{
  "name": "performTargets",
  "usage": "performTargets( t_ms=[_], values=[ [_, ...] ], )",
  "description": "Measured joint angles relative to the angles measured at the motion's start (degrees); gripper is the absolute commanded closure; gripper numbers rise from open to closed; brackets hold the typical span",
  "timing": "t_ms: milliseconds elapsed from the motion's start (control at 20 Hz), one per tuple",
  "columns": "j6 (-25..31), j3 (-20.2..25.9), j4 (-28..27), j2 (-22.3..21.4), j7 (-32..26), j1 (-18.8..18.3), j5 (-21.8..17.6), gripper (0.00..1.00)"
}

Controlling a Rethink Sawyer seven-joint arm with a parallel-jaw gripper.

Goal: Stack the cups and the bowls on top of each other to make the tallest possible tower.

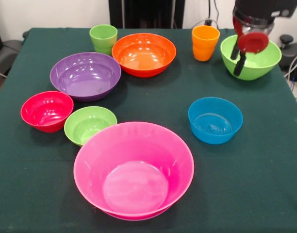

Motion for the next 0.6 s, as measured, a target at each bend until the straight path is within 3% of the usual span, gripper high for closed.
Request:
performTargets(
  t_ms=[250, 600],
  values=[
    [2.15, -2.39, -5.14, 5.46, 4.76, -0.16, 2.12, 0.00],
    [4.15, -4.56, -8.67, 9.62, 4.79, 0.13, 4.59, 0.00]
  ],
)
